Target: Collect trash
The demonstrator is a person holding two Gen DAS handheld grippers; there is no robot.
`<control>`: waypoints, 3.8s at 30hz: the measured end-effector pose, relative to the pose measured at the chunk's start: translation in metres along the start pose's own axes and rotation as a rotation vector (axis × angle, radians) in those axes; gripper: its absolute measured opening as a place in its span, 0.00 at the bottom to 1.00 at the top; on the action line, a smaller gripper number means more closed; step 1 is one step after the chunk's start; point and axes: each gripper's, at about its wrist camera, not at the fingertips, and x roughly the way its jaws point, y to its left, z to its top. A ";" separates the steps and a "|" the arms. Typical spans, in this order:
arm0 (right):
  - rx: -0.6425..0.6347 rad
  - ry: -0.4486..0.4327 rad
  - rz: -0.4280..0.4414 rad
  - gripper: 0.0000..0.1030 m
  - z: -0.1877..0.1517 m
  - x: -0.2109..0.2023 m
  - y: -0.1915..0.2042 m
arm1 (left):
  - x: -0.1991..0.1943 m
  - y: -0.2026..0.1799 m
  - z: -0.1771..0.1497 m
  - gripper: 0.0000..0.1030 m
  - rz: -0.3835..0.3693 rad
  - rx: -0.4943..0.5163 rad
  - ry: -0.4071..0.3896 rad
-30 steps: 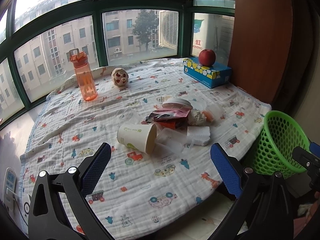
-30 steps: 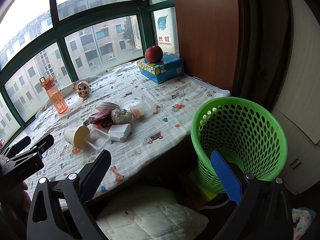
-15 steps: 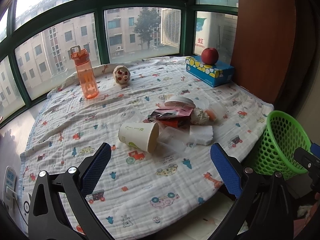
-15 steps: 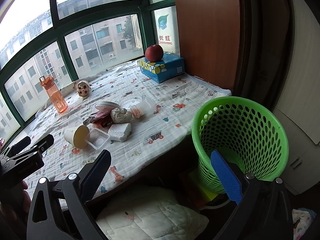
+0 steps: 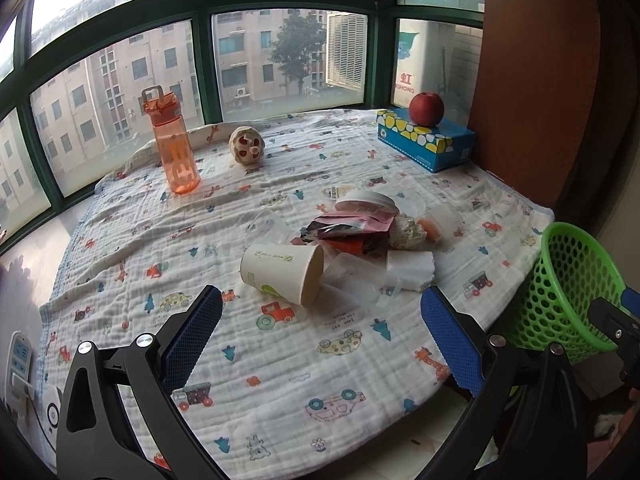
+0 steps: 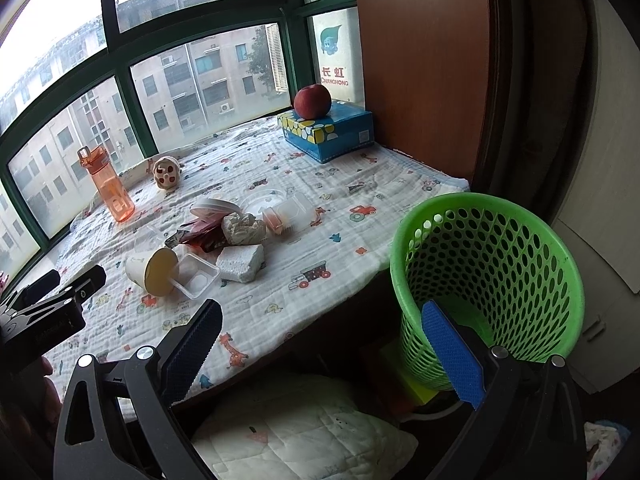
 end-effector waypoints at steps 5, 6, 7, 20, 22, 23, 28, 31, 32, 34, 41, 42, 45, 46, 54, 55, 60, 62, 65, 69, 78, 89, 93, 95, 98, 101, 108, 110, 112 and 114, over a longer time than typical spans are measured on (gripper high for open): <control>-0.011 0.002 0.004 0.94 0.003 0.003 0.002 | 0.001 0.001 0.001 0.95 -0.003 -0.003 0.003; -0.016 0.003 0.005 0.94 0.003 0.004 0.003 | 0.002 0.002 0.001 0.95 -0.002 -0.004 0.004; -0.019 0.004 0.005 0.94 0.004 0.005 0.005 | 0.003 0.004 0.001 0.95 0.000 -0.006 0.005; -0.063 0.020 0.026 0.94 0.011 0.024 0.018 | 0.015 0.019 0.013 0.95 0.027 -0.029 0.024; -0.071 0.023 0.027 0.94 0.012 0.027 0.021 | 0.016 0.022 0.015 0.95 0.030 -0.029 0.024; -0.074 0.025 0.028 0.94 0.012 0.029 0.021 | 0.017 0.023 0.016 0.95 0.033 -0.030 0.023; -0.086 0.032 0.042 0.94 0.015 0.038 0.026 | 0.021 0.029 0.021 0.95 0.040 -0.041 0.022; -0.101 0.033 0.049 0.94 0.018 0.042 0.030 | 0.023 0.033 0.023 0.95 0.045 -0.043 0.016; -0.105 0.034 0.050 0.94 0.018 0.044 0.031 | 0.023 0.034 0.024 0.95 0.048 -0.044 0.015; -0.111 0.038 0.059 0.93 0.020 0.047 0.033 | 0.025 0.037 0.024 0.95 0.049 -0.047 0.018; -0.145 0.050 0.088 0.93 0.023 0.059 0.045 | 0.030 0.055 0.029 0.95 0.046 -0.074 0.017; -0.149 0.051 0.093 0.93 0.023 0.061 0.047 | 0.030 0.059 0.029 0.95 0.049 -0.079 0.016; -0.164 0.058 0.106 0.93 0.024 0.067 0.054 | 0.032 0.071 0.031 0.95 0.063 -0.097 0.015; -0.171 0.060 0.110 0.93 0.024 0.068 0.056 | 0.032 0.076 0.032 0.95 0.066 -0.104 0.013; -0.240 0.085 0.156 0.92 0.025 0.087 0.085 | 0.038 0.112 0.036 0.95 0.095 -0.155 0.012; -0.251 0.091 0.165 0.91 0.025 0.090 0.089 | 0.040 0.117 0.035 0.95 0.101 -0.161 0.015; -0.306 0.135 0.215 0.84 0.023 0.110 0.109 | 0.044 0.132 0.033 0.94 0.109 -0.177 0.025; -0.330 0.149 0.229 0.81 0.022 0.118 0.115 | 0.045 0.135 0.030 0.94 0.106 -0.175 0.030; -0.368 0.178 0.262 0.79 0.020 0.131 0.126 | 0.049 0.138 0.027 0.94 0.107 -0.170 0.041; -0.421 0.221 0.305 0.77 0.020 0.152 0.138 | 0.057 0.140 0.023 0.94 0.088 -0.168 0.061; -0.571 0.300 0.369 0.73 0.019 0.194 0.163 | 0.073 0.137 0.013 0.94 0.050 -0.148 0.097; -0.708 0.331 0.370 0.66 0.014 0.220 0.186 | 0.088 0.125 0.009 0.94 -0.016 -0.107 0.118; -0.698 0.340 0.373 0.55 0.014 0.221 0.184 | 0.095 0.118 0.008 0.95 -0.055 -0.095 0.127; -0.687 0.339 0.382 0.53 0.015 0.219 0.182 | 0.099 0.112 0.008 0.95 -0.076 -0.081 0.133; -0.666 0.330 0.381 0.53 0.015 0.214 0.178 | 0.107 0.104 0.009 0.95 -0.120 -0.067 0.145; -0.640 0.322 0.387 0.53 0.016 0.205 0.173 | 0.115 0.095 0.009 0.95 -0.169 -0.043 0.158; -0.580 0.274 0.383 0.53 0.021 0.174 0.153 | 0.137 0.086 0.010 0.95 -0.275 -0.032 0.194; -0.554 0.261 0.379 0.53 0.024 0.166 0.145 | 0.143 0.085 0.010 0.95 -0.294 -0.026 0.196; -0.527 0.246 0.373 0.53 0.026 0.158 0.137 | 0.149 0.086 0.011 0.95 -0.307 -0.038 0.207; -0.493 0.236 0.373 0.53 0.027 0.150 0.128 | 0.155 0.088 0.011 0.95 -0.328 -0.052 0.218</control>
